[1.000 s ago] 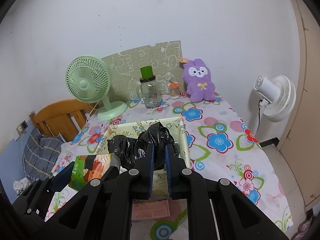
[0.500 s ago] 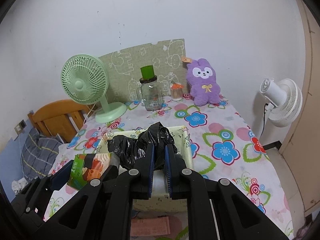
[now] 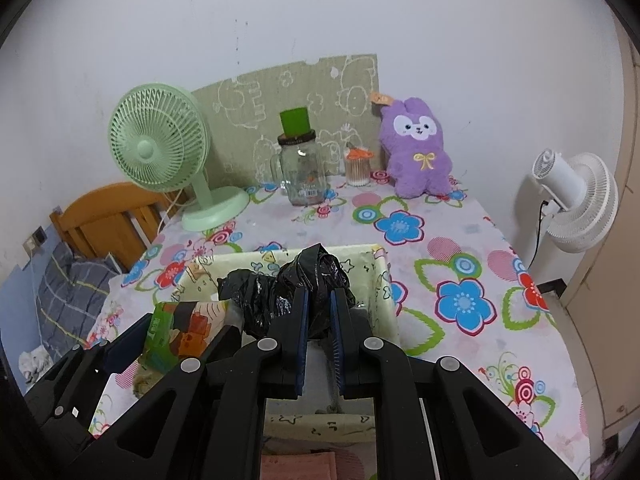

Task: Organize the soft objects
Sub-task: 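Lower the tissue pack into the box with the left tool while the right tool lowers the bag, then open both tools to release the tissue pack and black bag into the box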

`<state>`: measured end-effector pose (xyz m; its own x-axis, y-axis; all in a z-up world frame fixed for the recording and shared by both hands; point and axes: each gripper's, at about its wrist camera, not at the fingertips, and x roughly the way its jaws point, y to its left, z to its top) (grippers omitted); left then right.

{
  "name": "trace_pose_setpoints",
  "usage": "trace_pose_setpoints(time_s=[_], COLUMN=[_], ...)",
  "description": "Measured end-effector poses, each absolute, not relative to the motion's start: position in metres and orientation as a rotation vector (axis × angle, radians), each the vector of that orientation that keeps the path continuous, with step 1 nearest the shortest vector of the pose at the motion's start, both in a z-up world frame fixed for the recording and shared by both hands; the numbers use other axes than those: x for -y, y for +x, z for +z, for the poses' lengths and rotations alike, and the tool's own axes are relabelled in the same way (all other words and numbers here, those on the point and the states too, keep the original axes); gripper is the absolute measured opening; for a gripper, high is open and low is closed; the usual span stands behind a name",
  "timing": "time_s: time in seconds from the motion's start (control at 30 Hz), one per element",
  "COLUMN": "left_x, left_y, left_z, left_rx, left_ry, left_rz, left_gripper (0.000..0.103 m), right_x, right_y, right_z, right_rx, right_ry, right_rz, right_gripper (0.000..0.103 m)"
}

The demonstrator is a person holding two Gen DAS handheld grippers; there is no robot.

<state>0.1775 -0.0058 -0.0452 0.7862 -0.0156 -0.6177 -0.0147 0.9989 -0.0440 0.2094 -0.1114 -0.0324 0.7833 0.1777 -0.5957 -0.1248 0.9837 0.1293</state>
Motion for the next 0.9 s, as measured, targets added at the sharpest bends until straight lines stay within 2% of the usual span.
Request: trace_pose_setpoints(time_s=[0.07, 0.2, 0.33, 0.9], left_x=[0.005, 0.004, 0.001, 0.005], left_y=[0.180, 0.185, 0.194, 0.201], left_z=[-0.049, -0.060, -0.068, -0.077], left_rx=[-0.678, -0.703, -0.727, -0.744], left_ry=[-0.045, -0.052, -0.043, -0.002], left_rz=[-0.009, -0.009, 0.007, -0.035], left_gripper=[0.067, 0.078, 0.081, 0.081], right_x=[0.110, 0.107, 0.106, 0.106], right_y=[0.213, 0.220, 0.225, 0.235], right_z=[-0.037, -0.048, -0.056, -0.070], right_rx=[-0.666, -0.698, -0.721, -0.789], right_ry=[0.080, 0.075, 0.076, 0.068], right_rz=[0.166, 0.174, 0.177, 0.186], right_gripper=[0.014, 0.014, 0.014, 0.016])
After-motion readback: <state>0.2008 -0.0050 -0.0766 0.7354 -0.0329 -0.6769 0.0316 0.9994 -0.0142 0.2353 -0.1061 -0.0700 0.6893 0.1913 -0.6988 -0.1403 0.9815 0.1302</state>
